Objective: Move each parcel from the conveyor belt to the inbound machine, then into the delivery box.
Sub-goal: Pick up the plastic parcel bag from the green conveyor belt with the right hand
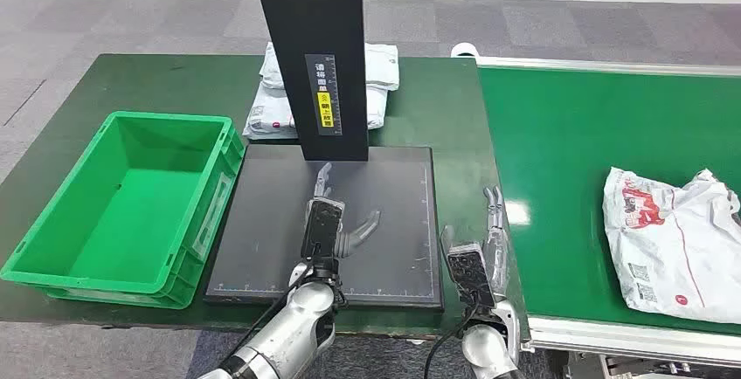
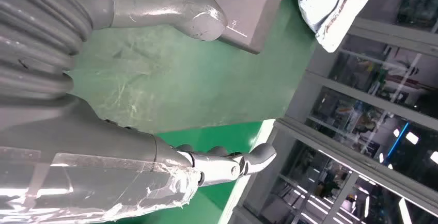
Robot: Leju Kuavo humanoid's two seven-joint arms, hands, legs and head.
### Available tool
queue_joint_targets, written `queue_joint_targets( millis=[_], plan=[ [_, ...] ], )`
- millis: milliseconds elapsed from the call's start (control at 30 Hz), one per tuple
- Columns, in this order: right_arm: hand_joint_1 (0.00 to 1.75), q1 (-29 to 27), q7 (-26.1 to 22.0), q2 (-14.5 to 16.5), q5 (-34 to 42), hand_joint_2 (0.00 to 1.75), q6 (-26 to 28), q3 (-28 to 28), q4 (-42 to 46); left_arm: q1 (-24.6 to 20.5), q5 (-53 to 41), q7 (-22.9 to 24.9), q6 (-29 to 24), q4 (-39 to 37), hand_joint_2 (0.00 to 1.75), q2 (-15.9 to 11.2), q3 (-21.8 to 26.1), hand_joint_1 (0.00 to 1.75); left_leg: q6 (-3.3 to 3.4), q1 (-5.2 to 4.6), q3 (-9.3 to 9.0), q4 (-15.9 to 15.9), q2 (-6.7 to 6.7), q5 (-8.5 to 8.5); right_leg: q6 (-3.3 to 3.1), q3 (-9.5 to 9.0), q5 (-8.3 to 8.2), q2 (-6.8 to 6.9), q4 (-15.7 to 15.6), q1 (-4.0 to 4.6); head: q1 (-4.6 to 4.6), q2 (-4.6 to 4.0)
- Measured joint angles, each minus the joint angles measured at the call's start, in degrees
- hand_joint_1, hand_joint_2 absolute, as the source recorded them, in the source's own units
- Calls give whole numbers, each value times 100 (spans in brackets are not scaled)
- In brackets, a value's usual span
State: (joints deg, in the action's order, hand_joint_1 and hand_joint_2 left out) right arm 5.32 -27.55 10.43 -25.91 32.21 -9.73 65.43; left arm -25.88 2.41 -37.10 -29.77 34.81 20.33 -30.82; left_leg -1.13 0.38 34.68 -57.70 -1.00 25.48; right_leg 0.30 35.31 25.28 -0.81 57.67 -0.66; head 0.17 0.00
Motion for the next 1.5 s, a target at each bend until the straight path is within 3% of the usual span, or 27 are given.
queue_joint_targets(
  millis=[167,533,733,900,1033,1400,1500],
  plan=[
    [0,146,-24,0,57,175,55,0,-160,7,-199,75,14,26,175,-2,82,0,0,0,0,0,0,-1,0,-1,0,0,0,0,-1,0],
    [0,412,463,-51,-375,175,569,0,-467,30,-488,172,35,29,175,-3,206,0,1,0,0,0,-1,0,0,-1,0,1,0,-1,-1,0],
    [0,453,1387,-227,-1722,175,771,355,-561,41,-604,256,93,30,175,-32,387,0,1,-1,0,0,-3,0,1,-2,0,5,0,-3,0,0],
    [0,463,2614,-509,-3108,175,798,1031,-791,42,-797,323,186,54,175,-63,548,0,4,-10,1,-1,-10,-1,2,-2,0,14,-1,-13,-1,0],
    [0,435,3128,-799,-3668,175,784,1599,-1023,44,-890,354,275,64,175,-66,585,0,10,-16,1,-1,-14,1,5,-2,2,24,-1,-18,0,0],
    [0,404,3273,-1008,-3771,175,706,1966,-1237,44,-901,371,332,67,175,-66,590,0,17,-20,0,-2,-14,6,9,-1,4,24,-2,-21,-1,0],
    [0,362,3245,-1254,-3763,175,652,2301,-1572,44,-905,388,370,70,175,-68,592,0,21,-22,3,-2,-18,9,16,-4,9,28,-2,-24,-1,0]
  ],
)
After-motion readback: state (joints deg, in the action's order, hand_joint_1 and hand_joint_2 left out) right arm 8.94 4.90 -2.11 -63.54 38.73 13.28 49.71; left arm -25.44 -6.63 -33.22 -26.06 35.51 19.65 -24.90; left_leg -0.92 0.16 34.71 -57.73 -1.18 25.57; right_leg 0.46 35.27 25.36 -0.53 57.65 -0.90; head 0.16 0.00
